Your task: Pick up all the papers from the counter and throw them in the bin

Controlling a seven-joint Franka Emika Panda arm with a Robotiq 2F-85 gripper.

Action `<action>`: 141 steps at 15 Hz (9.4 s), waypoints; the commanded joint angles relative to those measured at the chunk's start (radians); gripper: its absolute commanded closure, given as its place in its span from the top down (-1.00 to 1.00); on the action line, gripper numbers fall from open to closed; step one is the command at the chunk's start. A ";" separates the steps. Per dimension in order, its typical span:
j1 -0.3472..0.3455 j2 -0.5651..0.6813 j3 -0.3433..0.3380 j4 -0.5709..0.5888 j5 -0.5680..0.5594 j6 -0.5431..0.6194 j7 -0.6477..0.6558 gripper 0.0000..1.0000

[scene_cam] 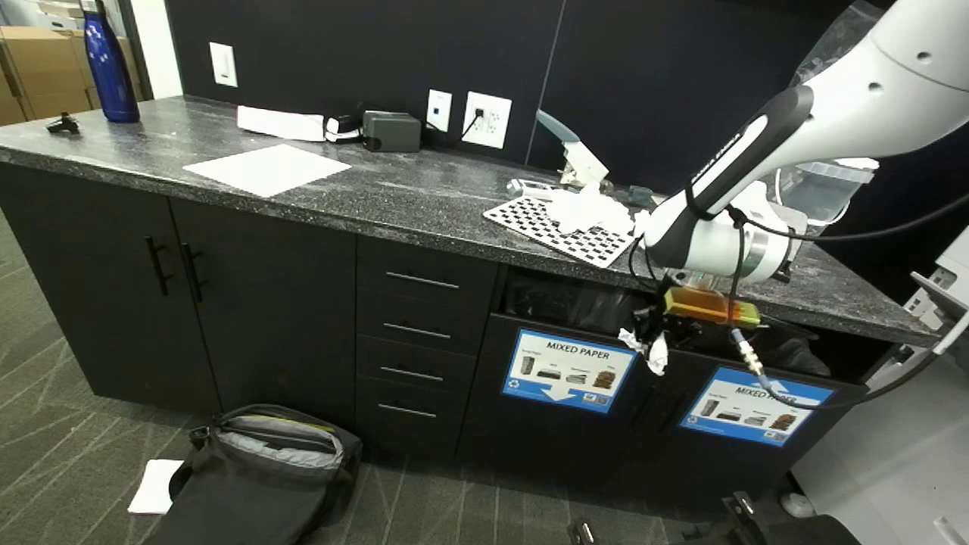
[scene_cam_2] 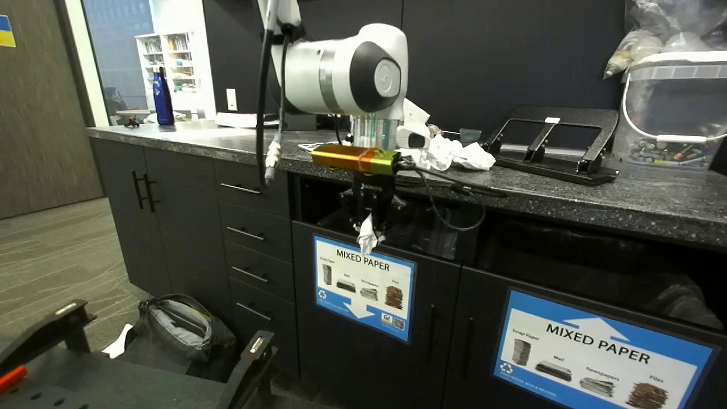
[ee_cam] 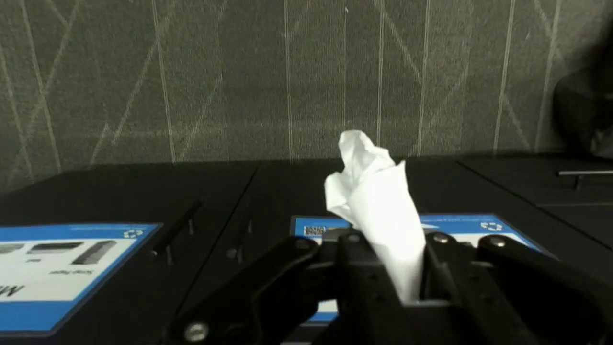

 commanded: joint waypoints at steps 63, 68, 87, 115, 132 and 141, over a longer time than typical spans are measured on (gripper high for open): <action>-0.040 -0.425 0.003 0.108 -0.045 -0.249 0.099 1.00; -0.050 -0.281 -0.055 0.297 -0.018 -0.319 0.061 1.00; -0.087 0.138 0.003 0.634 0.019 -0.300 -0.107 0.50; -0.015 -0.120 0.059 0.135 0.052 -0.911 -0.237 -0.83; 0.120 0.065 0.059 -0.144 -0.018 0.251 -0.092 -0.84; 0.077 0.174 0.106 -0.088 -0.008 0.825 -0.028 -0.83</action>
